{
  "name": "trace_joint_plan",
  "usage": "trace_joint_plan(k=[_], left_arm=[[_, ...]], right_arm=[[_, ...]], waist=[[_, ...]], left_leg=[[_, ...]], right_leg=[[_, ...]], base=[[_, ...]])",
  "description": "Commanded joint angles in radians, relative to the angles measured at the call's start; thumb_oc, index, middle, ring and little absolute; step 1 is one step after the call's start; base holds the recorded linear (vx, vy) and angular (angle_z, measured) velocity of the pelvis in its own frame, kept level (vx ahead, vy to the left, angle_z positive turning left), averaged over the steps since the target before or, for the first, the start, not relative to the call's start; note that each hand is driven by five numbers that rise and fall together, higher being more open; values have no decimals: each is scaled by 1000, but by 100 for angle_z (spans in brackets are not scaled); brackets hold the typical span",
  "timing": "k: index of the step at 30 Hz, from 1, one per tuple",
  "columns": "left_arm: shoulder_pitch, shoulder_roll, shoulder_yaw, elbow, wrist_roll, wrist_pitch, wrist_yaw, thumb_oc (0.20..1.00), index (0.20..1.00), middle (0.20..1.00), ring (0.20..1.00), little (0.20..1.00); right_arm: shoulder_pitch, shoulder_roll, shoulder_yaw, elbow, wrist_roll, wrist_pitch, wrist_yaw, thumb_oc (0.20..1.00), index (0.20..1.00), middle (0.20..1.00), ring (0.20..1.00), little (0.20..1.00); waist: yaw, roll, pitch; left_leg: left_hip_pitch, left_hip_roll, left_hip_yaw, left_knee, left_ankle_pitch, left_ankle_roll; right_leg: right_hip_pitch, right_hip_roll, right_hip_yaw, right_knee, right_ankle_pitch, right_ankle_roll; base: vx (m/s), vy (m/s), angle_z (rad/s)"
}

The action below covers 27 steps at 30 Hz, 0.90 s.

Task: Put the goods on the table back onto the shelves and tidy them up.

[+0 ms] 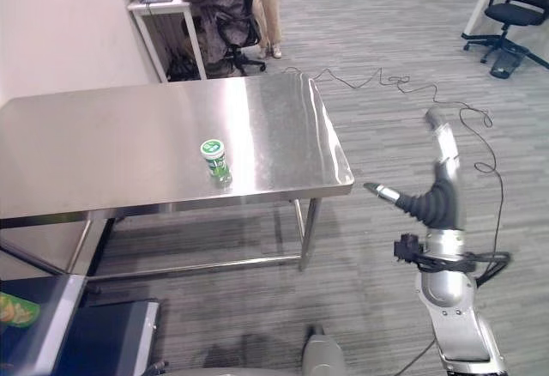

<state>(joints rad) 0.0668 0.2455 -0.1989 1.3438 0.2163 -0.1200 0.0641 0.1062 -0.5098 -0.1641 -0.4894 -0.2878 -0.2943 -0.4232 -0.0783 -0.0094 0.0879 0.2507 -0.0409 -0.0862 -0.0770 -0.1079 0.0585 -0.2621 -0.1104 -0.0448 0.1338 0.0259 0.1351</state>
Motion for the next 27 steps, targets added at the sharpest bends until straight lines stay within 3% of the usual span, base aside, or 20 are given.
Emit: trace_joint_plan(k=[1,2,3,5,8,9,10,11,14,18,25,26,27], left_arm=[[-50,-2,-8,-27,42,-24,6,1000,1000,1000,1000,1000],[-49,-4,-21,-33,48,-24,3,1000,1000,1000,1000,1000],[-51,2,-42,-46,68,-28,1,1000,1000,1000,1000,1000],[-65,9,-42,-42,61,-20,-7,1000,1000,1000,1000,1000],[-85,12,-68,-47,62,-17,-6,1000,1000,1000,1000,1000],[-96,8,-108,-63,63,-26,-23,1000,1000,1000,1000,1000],[-97,8,-109,-63,63,-25,-23,1000,1000,1000,1000,1000],[-108,-1,-150,-76,84,-25,-30,1000,1000,1000,1000,1000],[-100,-8,-163,-88,101,-33,-55,1000,1000,1000,1000,1000],[-68,-13,-135,-78,114,-38,-77,1000,1000,1000,1000,1000],[-82,0,-135,-99,117,-38,-83,1000,1000,1000,1000,1000],[-85,0,-141,-103,115,-38,-81,1000,1000,1000,1000,1000],[-84,-5,-142,-105,108,-36,-79,1000,1000,1000,1000,1000]], right_arm=[[-17,-4,-23,-2,13,-39,-34,1000,1000,1000,1000,1000],[-39,-8,26,12,88,-43,-4,1000,1000,1000,1000,1000],[-30,-27,43,17,126,-47,33,1000,1000,1000,1000,1000],[-26,-70,89,55,207,-34,125,1000,1000,1000,1000,1000],[-22,-121,92,45,315,-55,197,1000,1000,1000,1000,1000],[-12,-163,62,42,389,-72,231,1000,1000,1000,1000,1000],[-12,-163,61,42,390,-73,231,1000,1000,1000,1000,1000],[7,-175,27,32,445,-78,269,1000,1000,1000,1000,1000],[42,-183,-14,3,490,-90,335,1000,1000,1000,1000,1000],[78,-147,-15,-24,474,-80,396,1000,1000,1000,1000,1000],[57,-102,26,-41,448,-61,431,1000,1000,1000,1000,1000],[49,-90,38,-38,445,-61,422,1000,1000,1000,1000,1000],[31,-78,53,-35,429,-55,411,1000,1000,1000,1000,1000]], waist=[[-1,36,12],[-9,28,10],[-5,16,5],[1,0,-9],[2,0,-17],[13,1,-20],[9,-1,-21],[2,-3,-25],[-15,-3,-29],[-5,9,-45],[-7,29,-36],[-6,31,-34],[-6,31,-26]], left_leg=[[-21,1,33,-10,9,-24],[3,8,6,-10,-9,-30],[1,9,-22,-10,-12,-32],[0,29,-30,-10,-16,-45],[-4,55,-46,-10,-10,-59],[-18,82,-61,-10,-13,-79],[-23,80,-67,-10,-8,-79],[-57,109,-32,-10,-1,-92],[-90,125,85,-10,12,-100],[-82,112,130,-10,5,-99],[-66,61,128,-10,-6,-70],[-66,50,127,-10,-6,-64],[-62,32,126,-10,-11,-57]], right_leg=[[38,21,25,-14,125,38],[31,40,70,-20,151,46],[50,46,100,-39,122,35],[53,54,106,-13,102,22],[56,56,77,0,80,16],[76,37,9,-8,60,11],[76,33,5,-12,65,12],[111,-8,-88,-44,58,16],[143,-35,-137,-89,72,28],[158,-40,-136,-105,87,31],[130,-69,-112,-57,105,42],[125,-78,-112,-54,113,47],[109,-98,-110,-45,167,60]], base=[[263,-97,51],[219,-131,33],[266,-146,44],[162,-136,57],[151,-126,41],[86,-87,47],[127,-135,124],[30,-51,155],[6,2,162],[16,69,57],[-59,107,-15],[-102,122,-1],[-125,126,-1]])
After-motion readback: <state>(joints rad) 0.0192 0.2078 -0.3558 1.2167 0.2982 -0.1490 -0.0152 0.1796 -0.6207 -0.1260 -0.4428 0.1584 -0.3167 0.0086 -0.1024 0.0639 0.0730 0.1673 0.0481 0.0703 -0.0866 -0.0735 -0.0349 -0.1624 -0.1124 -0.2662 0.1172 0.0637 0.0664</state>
